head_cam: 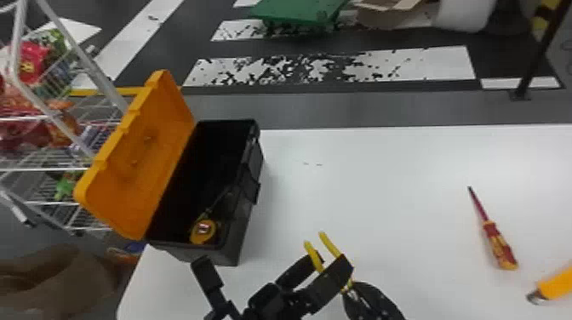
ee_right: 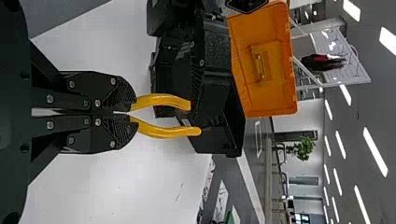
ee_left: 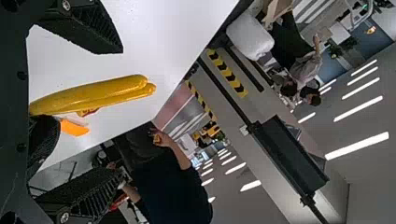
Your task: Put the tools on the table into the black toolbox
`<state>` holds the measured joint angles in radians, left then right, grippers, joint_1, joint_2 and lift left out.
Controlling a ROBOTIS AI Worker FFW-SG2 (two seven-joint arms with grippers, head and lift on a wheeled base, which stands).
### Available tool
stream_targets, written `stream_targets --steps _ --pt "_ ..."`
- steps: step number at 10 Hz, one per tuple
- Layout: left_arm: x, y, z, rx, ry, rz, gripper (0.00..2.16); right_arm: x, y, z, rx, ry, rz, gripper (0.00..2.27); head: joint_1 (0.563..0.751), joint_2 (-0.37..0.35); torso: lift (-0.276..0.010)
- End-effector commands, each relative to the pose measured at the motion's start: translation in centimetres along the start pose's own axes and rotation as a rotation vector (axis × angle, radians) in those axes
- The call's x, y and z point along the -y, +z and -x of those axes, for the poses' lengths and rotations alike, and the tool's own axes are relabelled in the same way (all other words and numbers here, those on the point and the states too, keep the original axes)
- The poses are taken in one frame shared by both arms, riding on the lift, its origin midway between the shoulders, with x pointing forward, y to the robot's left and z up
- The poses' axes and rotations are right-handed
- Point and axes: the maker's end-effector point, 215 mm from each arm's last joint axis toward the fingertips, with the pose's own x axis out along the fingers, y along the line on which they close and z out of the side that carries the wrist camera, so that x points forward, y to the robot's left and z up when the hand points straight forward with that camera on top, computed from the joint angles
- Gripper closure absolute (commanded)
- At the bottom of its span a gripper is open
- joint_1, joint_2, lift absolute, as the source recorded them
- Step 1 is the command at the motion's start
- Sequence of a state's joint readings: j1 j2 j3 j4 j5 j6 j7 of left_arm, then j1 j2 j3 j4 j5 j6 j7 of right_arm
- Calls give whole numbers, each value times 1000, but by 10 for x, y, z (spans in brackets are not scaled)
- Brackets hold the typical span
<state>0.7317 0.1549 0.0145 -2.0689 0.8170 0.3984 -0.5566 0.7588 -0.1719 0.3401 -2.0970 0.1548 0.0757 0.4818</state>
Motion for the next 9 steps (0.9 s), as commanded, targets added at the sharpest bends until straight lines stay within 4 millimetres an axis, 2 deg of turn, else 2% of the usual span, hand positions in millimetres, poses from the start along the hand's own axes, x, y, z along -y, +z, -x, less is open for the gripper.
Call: stream_targets --steps 1,3,5,9 --pt "2 -4 -7 -9 -7 -3 90 -2 7 -6 9 6 0 2256 695 255 -75" --pt "1 -1 -9 -9 -9 -10 144 -3 5 -8 0 10 0 2256 695 250 -75" --pt "-3 -11 -7 -77 -12 18 201 -9 4 -9 -4 19 1 2256 695 252 -75" --pt "-8 -8 -3 -102 -6 7 228 -13 4 -10 -5 26 3 2256 695 275 -75"
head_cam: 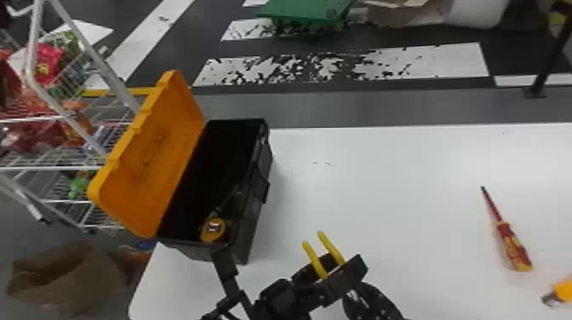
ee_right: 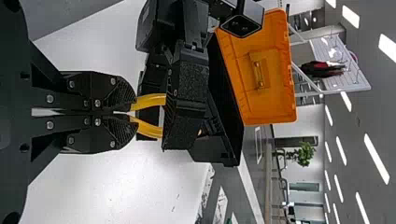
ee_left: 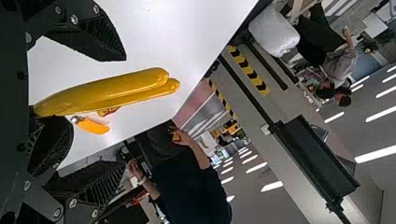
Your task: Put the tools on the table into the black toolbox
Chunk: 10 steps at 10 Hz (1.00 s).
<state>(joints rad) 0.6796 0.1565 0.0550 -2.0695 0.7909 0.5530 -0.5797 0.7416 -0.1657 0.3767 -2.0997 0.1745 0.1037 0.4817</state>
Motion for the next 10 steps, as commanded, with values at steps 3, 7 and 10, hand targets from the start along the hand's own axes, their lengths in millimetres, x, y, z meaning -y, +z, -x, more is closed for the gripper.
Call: stream_targets --steps 3,7,10 --pt "-6 10 -1 -4 11 -33 424 -9 1 -2 1 14 2 2256 695 298 -75" --pt "-10 7 5 -39 5 -15 2017 -9 1 -1 2 14 2 2256 695 312 -75" --pt "-8 8 7 -61 -24 0 2135 -9 3 -2 6 8 -2 2256 695 324 -75"
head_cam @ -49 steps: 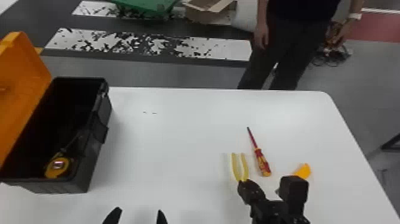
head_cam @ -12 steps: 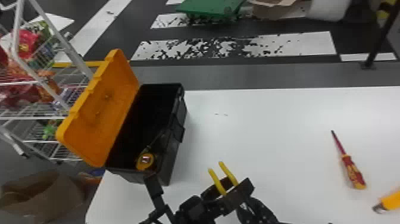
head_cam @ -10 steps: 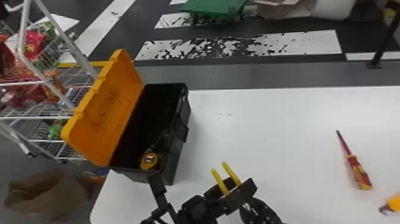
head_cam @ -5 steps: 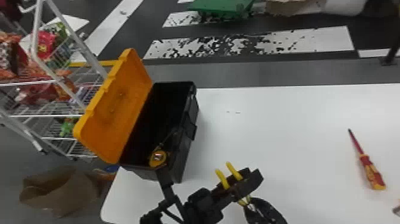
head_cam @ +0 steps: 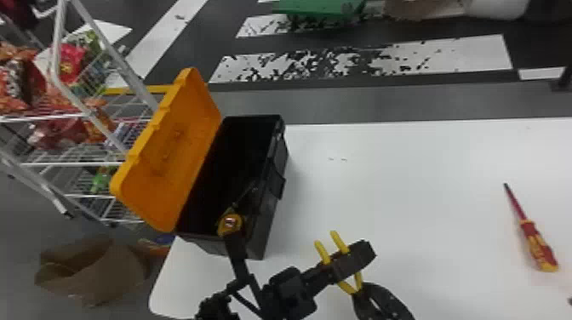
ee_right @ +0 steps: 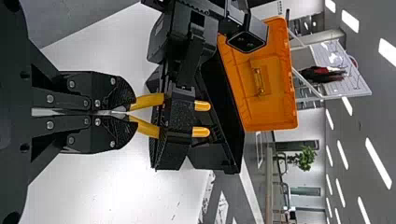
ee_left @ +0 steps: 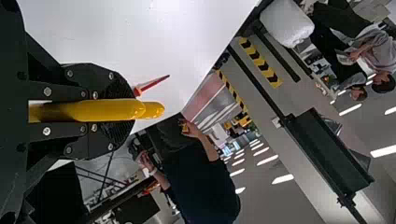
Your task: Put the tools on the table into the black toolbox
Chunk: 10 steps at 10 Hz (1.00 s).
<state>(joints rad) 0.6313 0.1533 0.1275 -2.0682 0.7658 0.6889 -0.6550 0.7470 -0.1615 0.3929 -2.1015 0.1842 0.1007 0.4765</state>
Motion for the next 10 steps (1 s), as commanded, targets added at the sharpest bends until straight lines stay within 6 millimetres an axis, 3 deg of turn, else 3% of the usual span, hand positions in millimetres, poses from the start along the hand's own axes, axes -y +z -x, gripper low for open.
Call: stream_targets --steps 1,2,4,5,6,10 --pt "-2 -2 0 -13 7 9 2135 4 -1 -1 -4 -23 -8 2256 695 325 -75" --pt "-3 -2 0 -12 11 9 2135 9 -1 -1 -3 -52 -12 1875 695 322 -75" --pt "-3 1 0 -10 12 5 2135 13 0 -1 -1 -75 -16 491 695 315 -75" --pt "-3 0 0 -8 11 8 2135 15 0 0 -1 -83 -18 238 695 311 -75" --pt "-4 0 0 -8 14 8 2135 16 0 -1 0 -91 -26 49 695 298 -75" --pt "-8 6 0 -2 30 0 2135 20 -5 9 -3 -119 -52 33 695 296 -75"
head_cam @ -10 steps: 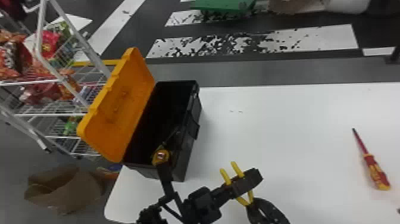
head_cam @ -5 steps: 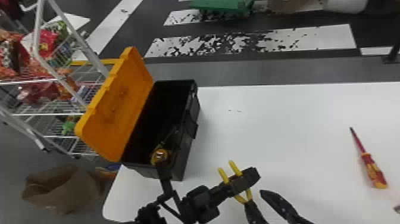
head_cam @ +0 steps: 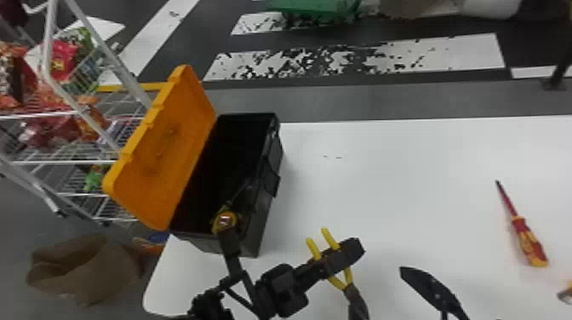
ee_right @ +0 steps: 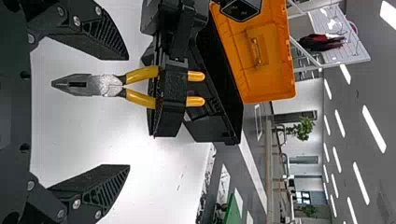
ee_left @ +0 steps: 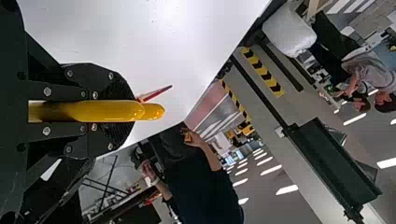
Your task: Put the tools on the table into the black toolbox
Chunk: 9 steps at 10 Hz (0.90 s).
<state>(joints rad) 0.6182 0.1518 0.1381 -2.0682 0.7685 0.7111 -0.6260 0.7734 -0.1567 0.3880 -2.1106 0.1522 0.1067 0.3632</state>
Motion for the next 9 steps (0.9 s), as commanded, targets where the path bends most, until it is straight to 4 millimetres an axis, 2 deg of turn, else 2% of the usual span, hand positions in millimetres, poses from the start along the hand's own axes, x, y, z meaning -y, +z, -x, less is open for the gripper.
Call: stream_targets --steps 1,2,4,5,7,9 --pt "-2 5 1 5 8 -8 2135 7 -7 11 -6 -20 -26 33 695 295 -75" --pt "-1 12 2 18 10 -13 2135 14 -9 20 3 -42 -38 33 695 285 -75" --pt "8 51 11 62 28 -85 2135 40 -21 42 -2 -100 -74 53 695 245 -75" --pt "13 68 17 84 33 -106 2135 54 -16 52 30 -130 -82 73 695 235 -75" --pt "21 118 39 153 81 -206 2138 81 -8 66 68 -184 -89 76 695 198 -75" --pt "23 165 60 224 135 -300 2138 90 -9 70 75 -196 -110 76 695 209 -75"
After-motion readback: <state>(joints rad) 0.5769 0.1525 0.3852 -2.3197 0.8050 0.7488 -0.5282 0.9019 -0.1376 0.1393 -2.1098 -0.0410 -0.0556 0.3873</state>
